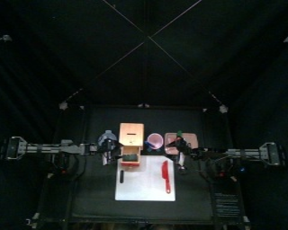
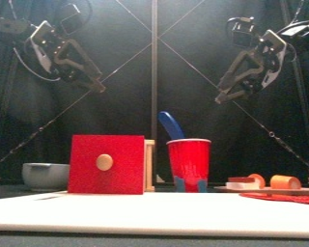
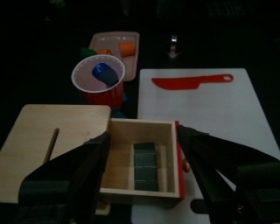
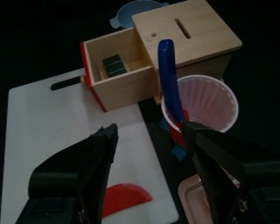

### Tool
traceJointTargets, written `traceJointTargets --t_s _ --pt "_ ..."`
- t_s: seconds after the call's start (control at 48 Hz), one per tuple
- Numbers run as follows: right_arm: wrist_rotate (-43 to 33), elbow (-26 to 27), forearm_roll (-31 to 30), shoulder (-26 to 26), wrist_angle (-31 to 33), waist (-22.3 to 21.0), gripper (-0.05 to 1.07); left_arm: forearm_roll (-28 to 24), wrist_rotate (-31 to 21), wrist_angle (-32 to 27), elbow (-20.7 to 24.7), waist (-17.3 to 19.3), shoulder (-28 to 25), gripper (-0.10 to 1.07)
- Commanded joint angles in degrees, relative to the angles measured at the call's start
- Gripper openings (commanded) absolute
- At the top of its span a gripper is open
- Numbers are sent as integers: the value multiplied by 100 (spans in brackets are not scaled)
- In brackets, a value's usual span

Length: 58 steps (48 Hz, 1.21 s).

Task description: Close drawer

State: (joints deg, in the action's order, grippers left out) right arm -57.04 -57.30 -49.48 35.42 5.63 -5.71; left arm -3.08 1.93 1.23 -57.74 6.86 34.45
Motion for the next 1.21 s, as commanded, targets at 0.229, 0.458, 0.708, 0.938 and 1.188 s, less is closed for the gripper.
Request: traceJointTargets --t_s 0.229,0.458,0.708,0.938,1.188 --pt "18 44 -132 -53 -44 70 92 114 18 26 -62 26 97 94" --pt "0 123 -105 -123 -53 62 92 35 44 70 -53 229 114 94" --pt "-26 264 97 -149 -79 272 90 255 9 -35 272 439 114 94" --pt "-18 352 378 -167 -70 571 66 765 35 -466 721 905 53 85" --pt "-18 360 422 -202 -79 932 24 703 26 -1099 1389 1195 -334 60"
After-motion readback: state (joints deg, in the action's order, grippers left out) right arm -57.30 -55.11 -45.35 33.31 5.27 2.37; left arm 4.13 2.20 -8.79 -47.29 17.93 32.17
